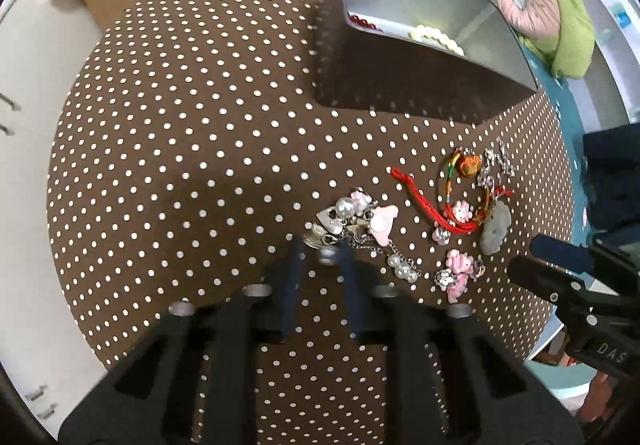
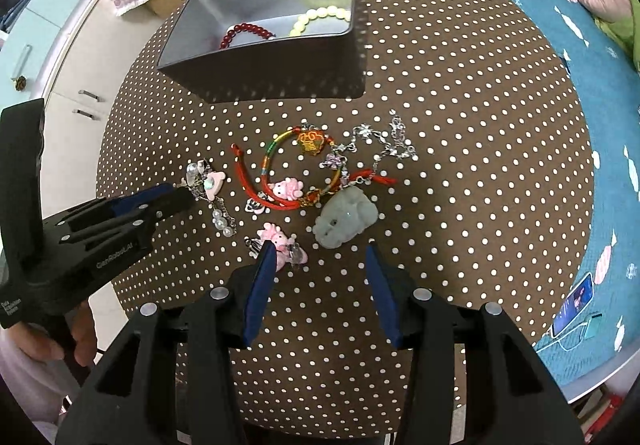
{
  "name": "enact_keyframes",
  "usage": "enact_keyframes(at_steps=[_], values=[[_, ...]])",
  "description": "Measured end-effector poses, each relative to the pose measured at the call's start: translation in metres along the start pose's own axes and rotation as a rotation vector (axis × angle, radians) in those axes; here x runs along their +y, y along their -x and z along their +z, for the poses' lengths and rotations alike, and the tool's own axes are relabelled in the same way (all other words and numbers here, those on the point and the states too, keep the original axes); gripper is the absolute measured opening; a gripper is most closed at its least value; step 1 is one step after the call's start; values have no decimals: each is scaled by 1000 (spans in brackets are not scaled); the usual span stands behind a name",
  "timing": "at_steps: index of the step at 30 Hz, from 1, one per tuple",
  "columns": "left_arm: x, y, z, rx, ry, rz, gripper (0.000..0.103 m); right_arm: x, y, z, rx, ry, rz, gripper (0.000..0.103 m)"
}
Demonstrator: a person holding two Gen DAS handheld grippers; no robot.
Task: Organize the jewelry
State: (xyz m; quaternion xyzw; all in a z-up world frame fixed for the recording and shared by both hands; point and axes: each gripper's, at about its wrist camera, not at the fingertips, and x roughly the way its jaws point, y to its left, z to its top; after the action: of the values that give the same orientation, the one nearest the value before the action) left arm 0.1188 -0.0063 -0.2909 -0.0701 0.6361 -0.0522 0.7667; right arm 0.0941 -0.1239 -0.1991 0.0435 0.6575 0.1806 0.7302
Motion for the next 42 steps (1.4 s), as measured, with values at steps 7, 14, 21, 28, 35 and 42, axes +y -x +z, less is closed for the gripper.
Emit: enact_keyframes(at_steps=[7,14,21,28,35,42], values=[[-5,-1,-1,1,-12,-19,11,10,-7,14,3,14,9,44],[5,29,-15,-41,14,-67,11,37,-8,29,-21,109,117,43],[18,44,-39,-49,44,-81,11,80,-33,28,0,285,117,25],[35,56,-54,-41,89,-86,11,115,-72,21,20,432,-34,16],[39,63,-55,-56,109,-88,11,117,-74,25,16,395,-35,8],[39,85,-51,-99,84,-99,11,105,-36,33,-28,249,112,8]])
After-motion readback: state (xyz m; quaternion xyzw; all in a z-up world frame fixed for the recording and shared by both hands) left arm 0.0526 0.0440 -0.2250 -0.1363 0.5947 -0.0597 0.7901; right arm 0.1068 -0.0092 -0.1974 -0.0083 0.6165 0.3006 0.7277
